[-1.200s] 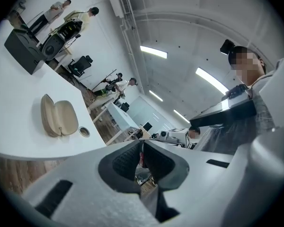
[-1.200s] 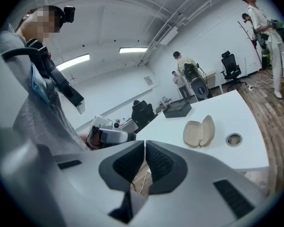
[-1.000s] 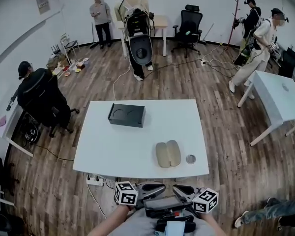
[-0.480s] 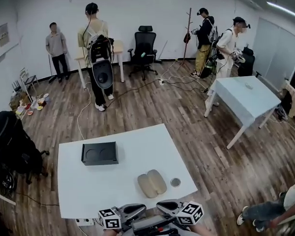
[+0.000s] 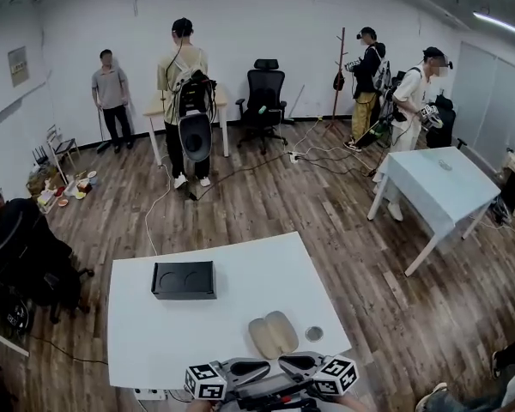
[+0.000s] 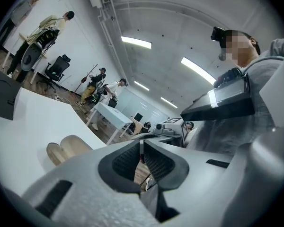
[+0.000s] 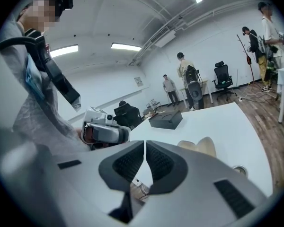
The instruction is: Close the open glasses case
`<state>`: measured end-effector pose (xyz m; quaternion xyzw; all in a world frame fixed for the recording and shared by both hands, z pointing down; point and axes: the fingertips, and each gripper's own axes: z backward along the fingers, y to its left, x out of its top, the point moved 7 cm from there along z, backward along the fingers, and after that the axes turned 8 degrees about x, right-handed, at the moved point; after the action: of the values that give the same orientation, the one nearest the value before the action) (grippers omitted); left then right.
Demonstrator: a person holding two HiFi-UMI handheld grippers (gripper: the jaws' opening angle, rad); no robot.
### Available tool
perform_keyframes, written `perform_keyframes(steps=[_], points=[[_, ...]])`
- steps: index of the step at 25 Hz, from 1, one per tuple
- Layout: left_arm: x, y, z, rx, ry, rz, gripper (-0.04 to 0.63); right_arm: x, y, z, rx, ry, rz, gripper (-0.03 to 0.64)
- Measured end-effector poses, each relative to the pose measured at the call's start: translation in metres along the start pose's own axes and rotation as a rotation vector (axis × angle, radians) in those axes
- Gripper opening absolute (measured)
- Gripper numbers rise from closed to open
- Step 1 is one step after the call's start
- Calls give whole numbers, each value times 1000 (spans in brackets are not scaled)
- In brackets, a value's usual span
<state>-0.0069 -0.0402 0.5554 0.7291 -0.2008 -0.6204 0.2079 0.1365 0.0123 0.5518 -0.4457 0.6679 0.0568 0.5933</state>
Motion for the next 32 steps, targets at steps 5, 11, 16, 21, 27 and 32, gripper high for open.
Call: perform_keyframes(steps=[5, 11, 16, 21, 27, 32], points=[[-8, 3, 10, 19, 15, -42, 20, -3, -4, -6, -29, 1, 3, 32], [-3, 4, 23, 30, -8, -29, 20, -1, -39, -8, -189, 32, -40, 89], [-1, 2, 39, 48, -15, -16, 20, -8, -84, -12, -356, 164, -48, 172], [-9, 3, 53, 69, -29, 12, 20, -15, -125, -23, -454, 253, -70, 173], [-17, 13, 66, 98, -54, 101, 20, -32, -146, -33, -546, 369, -94, 172], [-26, 35, 72, 174, -68, 239, 20, -44, -150, -29, -589, 408, -128, 165]])
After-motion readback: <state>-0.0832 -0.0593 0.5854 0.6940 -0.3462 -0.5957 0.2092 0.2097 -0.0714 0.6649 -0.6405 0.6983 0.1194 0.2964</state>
